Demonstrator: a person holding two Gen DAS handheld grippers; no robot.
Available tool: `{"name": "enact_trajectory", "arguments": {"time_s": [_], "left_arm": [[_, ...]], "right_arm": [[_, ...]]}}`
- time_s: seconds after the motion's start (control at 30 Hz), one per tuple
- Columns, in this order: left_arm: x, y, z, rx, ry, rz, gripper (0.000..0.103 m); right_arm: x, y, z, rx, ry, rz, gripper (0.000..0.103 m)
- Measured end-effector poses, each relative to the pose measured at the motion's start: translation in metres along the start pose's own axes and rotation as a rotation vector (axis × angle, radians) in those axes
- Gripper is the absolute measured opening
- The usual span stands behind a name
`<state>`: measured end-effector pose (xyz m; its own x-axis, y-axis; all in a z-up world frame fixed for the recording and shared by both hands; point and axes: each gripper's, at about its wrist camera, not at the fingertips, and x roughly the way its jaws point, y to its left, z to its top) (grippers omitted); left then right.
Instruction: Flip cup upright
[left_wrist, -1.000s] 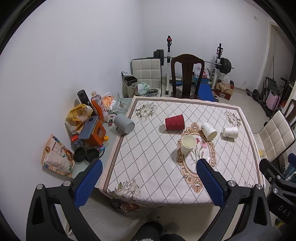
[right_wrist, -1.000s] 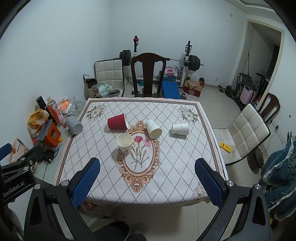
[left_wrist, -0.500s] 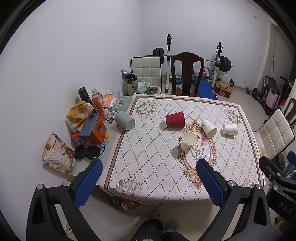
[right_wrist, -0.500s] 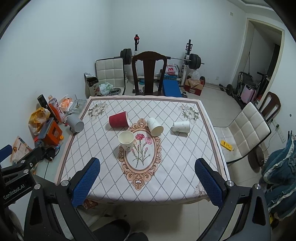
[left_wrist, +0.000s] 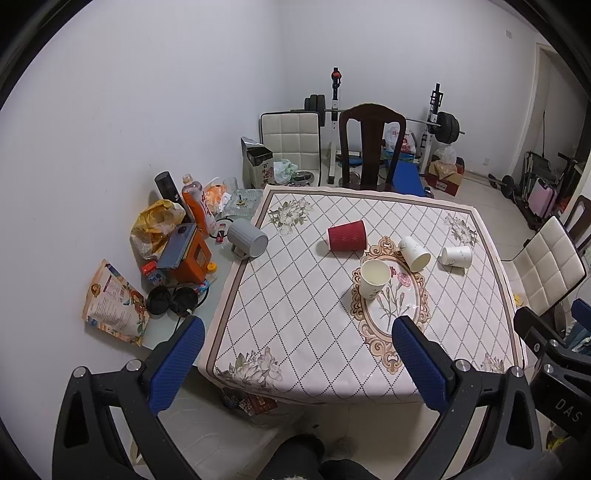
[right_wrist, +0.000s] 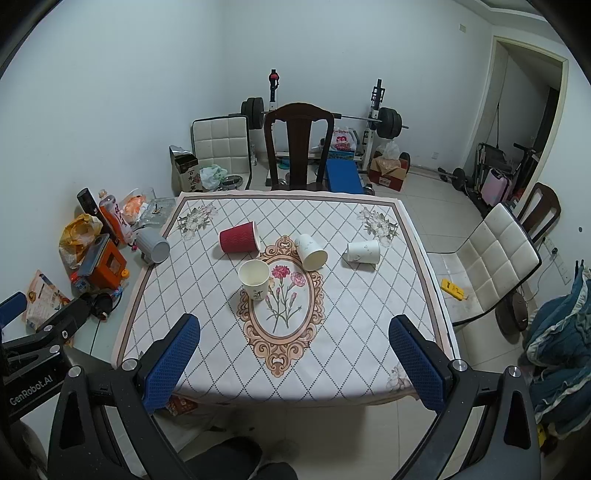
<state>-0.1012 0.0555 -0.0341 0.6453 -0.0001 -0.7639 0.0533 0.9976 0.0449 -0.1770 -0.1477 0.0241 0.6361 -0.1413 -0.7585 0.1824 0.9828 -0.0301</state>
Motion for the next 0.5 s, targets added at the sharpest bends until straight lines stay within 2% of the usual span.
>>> {"name": "enact_trajectory", "arguments": {"time_s": [0.5], "left_arm": [[0.0002,0.0009,0.0001,0.002,0.000,0.000,0.103]], "right_arm": [[-0.0023,0.0009,-0.0009,0.000,-0.001,0.003,0.103]]}}
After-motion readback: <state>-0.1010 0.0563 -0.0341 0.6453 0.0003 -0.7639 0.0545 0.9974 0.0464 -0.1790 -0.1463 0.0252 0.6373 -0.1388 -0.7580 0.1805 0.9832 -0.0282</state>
